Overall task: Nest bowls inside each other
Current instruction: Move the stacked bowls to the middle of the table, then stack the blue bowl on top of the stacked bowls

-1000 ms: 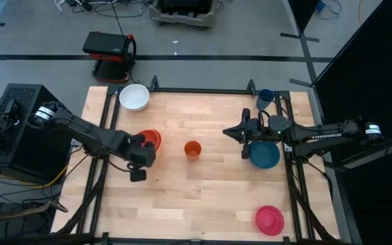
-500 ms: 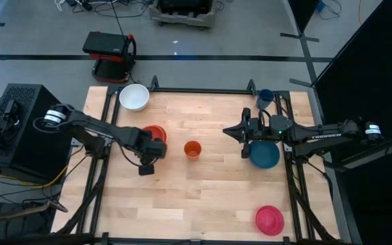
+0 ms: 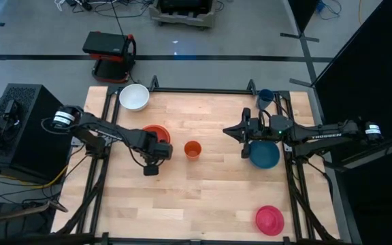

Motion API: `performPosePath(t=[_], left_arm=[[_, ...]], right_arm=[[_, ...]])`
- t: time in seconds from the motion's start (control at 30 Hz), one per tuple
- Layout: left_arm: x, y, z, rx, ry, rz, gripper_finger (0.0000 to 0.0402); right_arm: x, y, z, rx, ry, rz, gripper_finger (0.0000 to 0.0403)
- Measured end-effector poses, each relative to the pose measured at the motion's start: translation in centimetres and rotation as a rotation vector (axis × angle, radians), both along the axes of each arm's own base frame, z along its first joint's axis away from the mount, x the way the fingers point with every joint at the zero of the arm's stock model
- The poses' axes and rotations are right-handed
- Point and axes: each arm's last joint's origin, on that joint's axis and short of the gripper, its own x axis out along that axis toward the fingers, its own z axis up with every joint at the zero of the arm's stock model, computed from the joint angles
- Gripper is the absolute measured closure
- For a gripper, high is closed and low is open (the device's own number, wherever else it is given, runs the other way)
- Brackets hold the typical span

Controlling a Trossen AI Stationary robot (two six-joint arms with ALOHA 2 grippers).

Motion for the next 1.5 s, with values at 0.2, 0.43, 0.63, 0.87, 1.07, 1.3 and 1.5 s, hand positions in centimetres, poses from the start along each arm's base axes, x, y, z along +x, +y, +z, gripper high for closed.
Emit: performPosePath(t=[0.2,0.43,0.63,0.87,1.07,1.3,1.5], left_arm=[[0.7,-0.1,0.5,-0.012,-0.027,-0.013,0.0402],[1.4,-0.3,1.0,-0.026,-0.059,-0.029,0.0402],[2.4,-0.4,0.9,-0.036,-0.105,-0.048,0.0392],[2.9,-0.6,0.6,-0.058,-0.133,-0.053,0.0300],[2.4,-0.5,2.2,-0.053,-0.184,-0.064,0.0235],[1.4,-0.3,4.9,-0.048,-0.274,-0.083,0.0181],[0.4,-0.1,7.2,-0.042,-0.350,-0.097,0.0134]], right_arm=[[0.0,0.0,0.0,-0.002,0.000,0.000,0.0403],[0.0,0.0,0.0,-0.005,0.000,0.000,0.0403],[0.0,0.0,0.0,-0.005,0.000,0.001,0.0403],[0.0,0.0,0.0,-0.005,0.000,0.004,0.0403],[0.0,0.0,0.0,-0.004,0.001,0.006,0.0403],[0.0,0.0,0.0,-0.001,0.001,0.008,0.0403],[0.0,0.0,0.0,0.001,0.001,0.010,0.0403]])
